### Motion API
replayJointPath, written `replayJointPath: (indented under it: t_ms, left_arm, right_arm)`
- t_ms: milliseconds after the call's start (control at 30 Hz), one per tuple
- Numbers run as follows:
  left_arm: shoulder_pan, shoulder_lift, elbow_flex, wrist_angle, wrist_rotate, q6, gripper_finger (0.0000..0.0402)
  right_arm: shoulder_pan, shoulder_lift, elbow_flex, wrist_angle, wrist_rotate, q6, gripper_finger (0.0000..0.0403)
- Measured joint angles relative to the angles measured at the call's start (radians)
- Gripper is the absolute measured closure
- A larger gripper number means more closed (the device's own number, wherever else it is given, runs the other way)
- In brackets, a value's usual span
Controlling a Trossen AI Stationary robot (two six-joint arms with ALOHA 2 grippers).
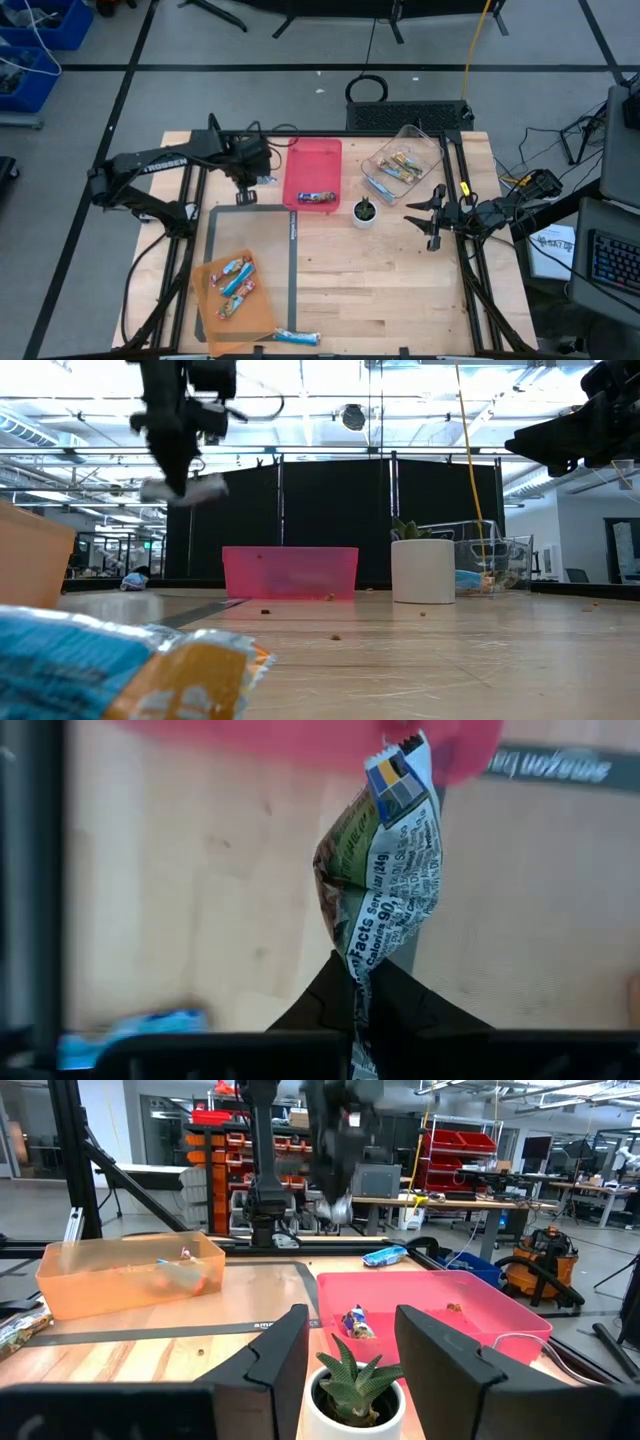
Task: Pick and place Granola Bars by type
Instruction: Put the blue granola bar into the red bin
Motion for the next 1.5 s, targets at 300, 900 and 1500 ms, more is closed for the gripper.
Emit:
replayJointPath:
  t_ms: [300,900,1500]
  left_arm:
    - [-0.068,0.031,0.285,-0.08,0.008,0.008,0.0391]
    - [-0.106,0.289,0.365,0.02,-0.017,0.069,0.0392]
    - [-0.104,0.461,0.365,0.295,-0.022,0.082,0.0393]
  right_arm:
    - [0.0,0.0,0.0,0.0,0.0,0.0,0.0261]
    - [0.0,0.0,0.0,0.0,0.0,0.0,0.0261]
    - [0.0,0.0,0.0,0.0,0.0,0.0,0.0261]
